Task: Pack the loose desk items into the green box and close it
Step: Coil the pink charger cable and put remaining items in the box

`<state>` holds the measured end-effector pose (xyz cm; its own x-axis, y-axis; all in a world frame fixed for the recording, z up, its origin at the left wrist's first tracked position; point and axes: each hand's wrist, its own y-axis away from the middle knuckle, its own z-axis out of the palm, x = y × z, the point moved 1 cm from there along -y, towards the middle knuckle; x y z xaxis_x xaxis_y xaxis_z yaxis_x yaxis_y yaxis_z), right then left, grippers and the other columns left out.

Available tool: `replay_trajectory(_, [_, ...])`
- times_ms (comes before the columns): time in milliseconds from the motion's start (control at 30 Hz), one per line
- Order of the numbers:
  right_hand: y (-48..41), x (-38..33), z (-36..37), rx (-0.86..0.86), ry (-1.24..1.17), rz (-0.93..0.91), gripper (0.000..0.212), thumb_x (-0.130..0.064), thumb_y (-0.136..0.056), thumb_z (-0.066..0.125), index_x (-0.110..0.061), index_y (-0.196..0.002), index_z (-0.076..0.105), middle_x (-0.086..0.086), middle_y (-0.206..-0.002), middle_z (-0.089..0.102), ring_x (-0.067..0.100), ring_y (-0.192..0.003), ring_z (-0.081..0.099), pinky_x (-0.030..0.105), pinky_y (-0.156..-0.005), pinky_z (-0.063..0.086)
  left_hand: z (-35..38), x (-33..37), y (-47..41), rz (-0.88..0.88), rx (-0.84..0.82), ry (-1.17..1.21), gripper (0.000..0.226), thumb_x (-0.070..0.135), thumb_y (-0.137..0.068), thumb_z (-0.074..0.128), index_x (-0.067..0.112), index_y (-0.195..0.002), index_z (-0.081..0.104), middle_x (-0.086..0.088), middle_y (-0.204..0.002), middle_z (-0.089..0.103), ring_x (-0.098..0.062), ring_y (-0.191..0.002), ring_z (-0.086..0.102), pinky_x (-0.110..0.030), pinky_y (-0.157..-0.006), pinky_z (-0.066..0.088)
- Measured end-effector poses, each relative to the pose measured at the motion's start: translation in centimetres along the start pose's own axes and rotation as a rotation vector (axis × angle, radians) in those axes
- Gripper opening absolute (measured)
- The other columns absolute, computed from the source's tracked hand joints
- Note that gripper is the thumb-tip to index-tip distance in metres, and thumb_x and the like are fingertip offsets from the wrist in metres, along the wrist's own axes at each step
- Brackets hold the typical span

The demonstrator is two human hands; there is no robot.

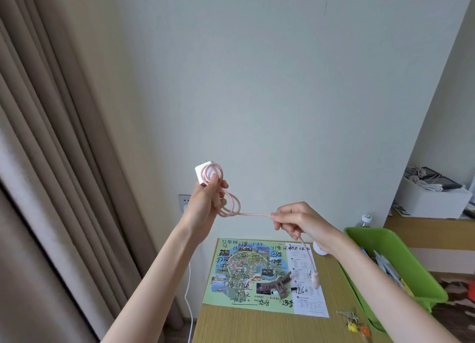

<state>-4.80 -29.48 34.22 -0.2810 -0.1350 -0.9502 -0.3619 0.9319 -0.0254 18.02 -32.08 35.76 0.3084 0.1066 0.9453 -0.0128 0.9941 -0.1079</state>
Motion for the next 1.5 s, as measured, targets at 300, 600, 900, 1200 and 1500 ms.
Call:
replay_trajectory(300, [0.3, -1.8, -1.5, 0.019, -0.017, -0.113, 0.010, -0.013, -0.088, 0.066, -0.007, -0.084, 0.075, 0.000, -0.056, 0.049, 0.010, -0.045, 0.030, 0.018, -0.042, 0.021, -1.8, -2.3, -0.4, -0.030, 0.084, -0.116, 0.030, 0.030, -0.103, 0.045, 0.006, -0.086, 0.052, -0.003, -0.070, 0.041, -0.010, -0.051, 0.034, -0.020, -0.045, 0.032])
replay_trajectory(600, [-1.1, -3.8, 0.7, 0.114, 0.238, -0.283, 0.006, -0.008, -0.088, 0.069, -0.008, -0.086, 0.075, -0.005, -0.077, 0.064, 0.017, -0.060, 0.045, 0.023, -0.056, 0.041, 1.9, -2.6, 2.5, -0.112, -0.337, -0.379, 0.045, 0.042, -0.098, 0.048, 0.006, -0.124, 0.039, -0.006, -0.093, 0.052, -0.008, -0.063, 0.043, -0.022, -0.056, 0.040])
replay_trajectory(900, [-1.5, -4.1, 0.2, 0.266, 0.255, -0.332, 0.026, -0.015, -0.071, 0.084, -0.016, -0.082, 0.062, 0.007, -0.080, 0.064, 0.020, -0.061, 0.047, 0.026, -0.061, 0.039, 2.9, -2.2, 3.2, -0.173, -0.494, -0.381, 0.045, 0.016, -0.093, 0.064, 0.007, -0.128, 0.038, -0.007, -0.088, 0.040, -0.011, -0.062, 0.041, -0.026, -0.060, 0.037])
replay_trajectory(1200, [-1.7, -2.6, -0.1, 0.021, 0.128, -0.156, 0.030, -0.030, -0.084, 0.073, -0.021, -0.111, 0.061, 0.002, -0.099, 0.065, 0.001, -0.053, 0.047, 0.012, -0.050, 0.036, 2.2, -1.6, 3.5, -0.173, -0.610, -0.440, 0.042, 0.018, -0.091, 0.064, 0.004, -0.125, 0.043, -0.001, -0.087, 0.059, -0.010, -0.063, 0.046, -0.024, -0.058, 0.039])
replay_trajectory(1500, [-1.5, -1.8, 0.1, 0.187, 0.181, -0.212, 0.039, -0.033, -0.078, 0.077, -0.013, -0.107, 0.059, -0.002, -0.096, 0.068, 0.005, -0.063, 0.051, 0.028, -0.067, 0.040, 2.1, -2.2, 2.6, -0.116, -0.512, -0.670, 0.015, 0.024, -0.096, 0.060, 0.015, -0.084, 0.057, 0.010, -0.066, 0.067, -0.007, -0.052, 0.043, -0.017, -0.052, 0.035])
